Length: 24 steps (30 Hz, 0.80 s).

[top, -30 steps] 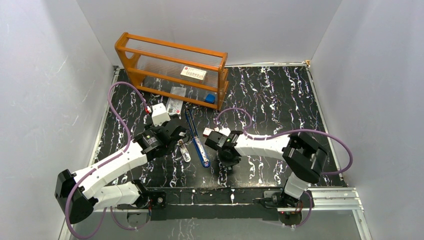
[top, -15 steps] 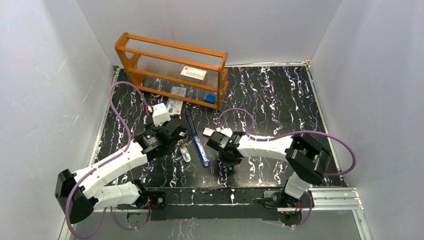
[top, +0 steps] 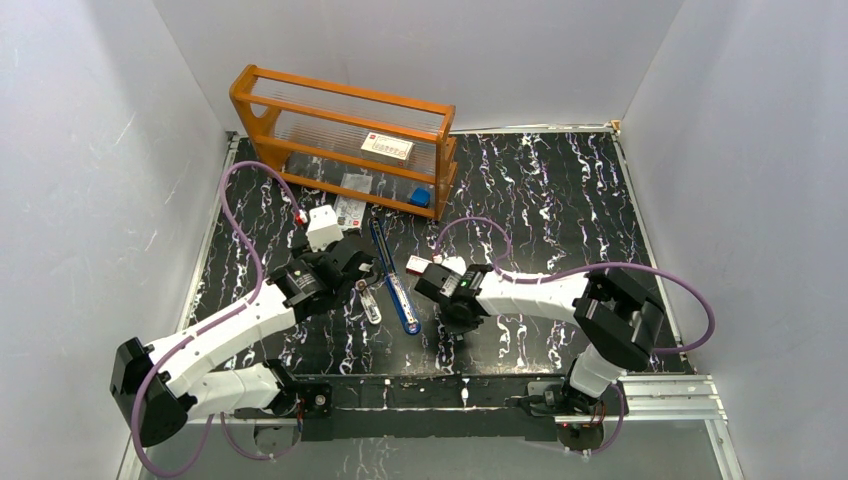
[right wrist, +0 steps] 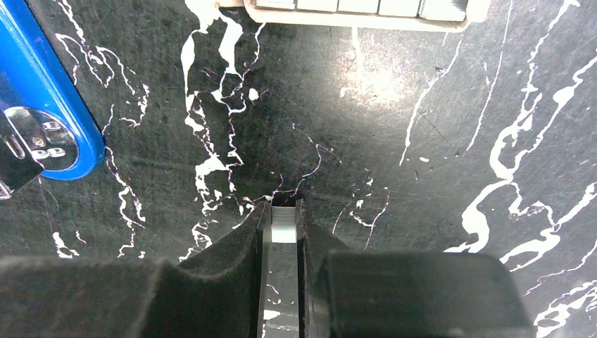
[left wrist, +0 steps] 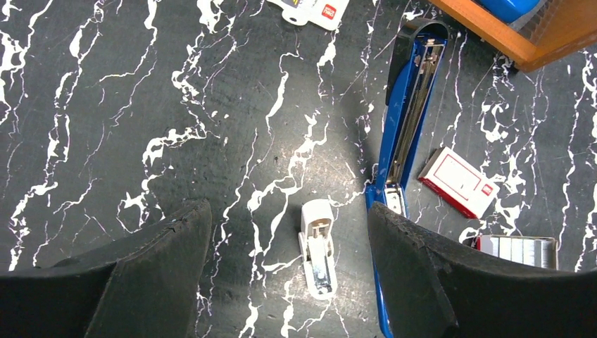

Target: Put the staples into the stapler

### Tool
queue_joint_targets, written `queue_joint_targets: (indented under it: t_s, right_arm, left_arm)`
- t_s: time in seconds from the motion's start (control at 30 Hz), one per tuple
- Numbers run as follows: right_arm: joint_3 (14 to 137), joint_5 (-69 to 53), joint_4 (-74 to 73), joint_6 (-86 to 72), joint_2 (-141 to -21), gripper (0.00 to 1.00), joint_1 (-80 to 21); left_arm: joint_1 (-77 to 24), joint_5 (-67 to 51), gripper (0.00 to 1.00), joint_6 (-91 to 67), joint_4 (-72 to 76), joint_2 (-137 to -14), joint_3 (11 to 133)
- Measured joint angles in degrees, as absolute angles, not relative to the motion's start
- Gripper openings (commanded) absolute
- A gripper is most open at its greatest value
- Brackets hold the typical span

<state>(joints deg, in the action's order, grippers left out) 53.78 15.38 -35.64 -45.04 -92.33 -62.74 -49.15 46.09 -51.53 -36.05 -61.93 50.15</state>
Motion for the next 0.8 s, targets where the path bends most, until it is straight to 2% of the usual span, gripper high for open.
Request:
queue_joint_targets:
  t_s: [0.27,0.57,0.8]
  right_arm:
    - [58.83,20.60,-36.75,-43.11,-92.33,0.21,-62.87]
    - [73.01,26.52,-36.10,-41.41,-94.59,0.21,-66.98]
    - [82.04,28.08,-34.63,-39.48,-103.20,0.21,-70.59]
  left_arm:
    - [-45.76,46.15,0.80,-49.78,-39.51,-61.21,50.63]
    - [-19.84,29.15,0.80,-41.32,-36.49,-55.92,50.57]
    - [-10.55,15.33,0.80,-38.37,-35.86,-61.19,48.49]
